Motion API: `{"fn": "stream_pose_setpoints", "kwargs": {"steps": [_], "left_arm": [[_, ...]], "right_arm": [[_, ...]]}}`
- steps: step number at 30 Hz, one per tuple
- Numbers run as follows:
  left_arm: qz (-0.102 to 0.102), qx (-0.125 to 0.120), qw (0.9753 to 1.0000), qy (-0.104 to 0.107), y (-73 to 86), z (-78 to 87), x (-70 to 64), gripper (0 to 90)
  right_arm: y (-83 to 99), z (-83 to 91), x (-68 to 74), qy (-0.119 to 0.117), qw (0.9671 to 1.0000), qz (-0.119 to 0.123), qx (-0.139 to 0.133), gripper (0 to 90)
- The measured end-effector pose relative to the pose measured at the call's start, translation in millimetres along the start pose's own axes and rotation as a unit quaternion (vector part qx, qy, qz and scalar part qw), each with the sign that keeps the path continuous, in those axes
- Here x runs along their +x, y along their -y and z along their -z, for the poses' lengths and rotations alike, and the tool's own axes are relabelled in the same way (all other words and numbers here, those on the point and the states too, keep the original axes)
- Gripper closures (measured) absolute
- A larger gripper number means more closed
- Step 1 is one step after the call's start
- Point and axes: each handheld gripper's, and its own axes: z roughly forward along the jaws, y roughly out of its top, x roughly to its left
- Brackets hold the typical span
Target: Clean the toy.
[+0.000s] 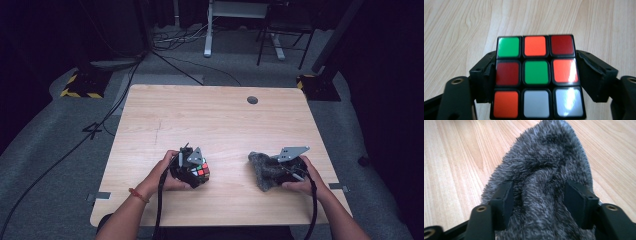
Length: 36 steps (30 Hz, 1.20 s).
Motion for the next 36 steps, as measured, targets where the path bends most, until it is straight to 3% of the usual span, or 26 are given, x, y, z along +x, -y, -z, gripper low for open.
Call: {"fn": "stream_pose_setpoints", "kwargs": {"steps": [9, 14, 20, 24, 33, 36], "left_arm": [[0.022, -0.023, 0.9992, -0.024, 11.9, 21.9, -7.1, 19.3], [0.025, -0.021, 0.9984, -0.046, 19.5, 29.9, -11.6, 18.5], [0.013, -0.014, 0.9966, -0.08, 26.0, 42.1, -20.1, 18.2], [0.016, -0.019, 0.9948, -0.099, 32.9, 51.1, -23.6, 17.4], [0.029, -0.002, 0.9929, -0.115, 56.1, 62.1, -27.6, 17.4], [0.043, -0.008, 0.9919, -0.119, 63.3, 65.0, -26.2, 17.4]], "right_arm": [[-8.4, 13.2, 1.6, 0.01, 0.9999, 0.002, -0.004, 33.0], [-7.7, 17.3, 5.7, 0.027, 0.9995, 0.008, 0.014, 29.3], [-2.0, 32.9, 9.3, 0.046, 0.9989, 0.002, -0.009, 26.8], [2.8, 41.4, 8.8, 0.061, 0.9981, -0.002, -0.01, 25.7], [22.1, 54.2, 12.7, 0.083, 0.9964, -0.013, -0.008, 25.7], [30.4, 56.5, 12.3, 0.084, 0.9962, -0.021, -0.007, 25.6]]}}
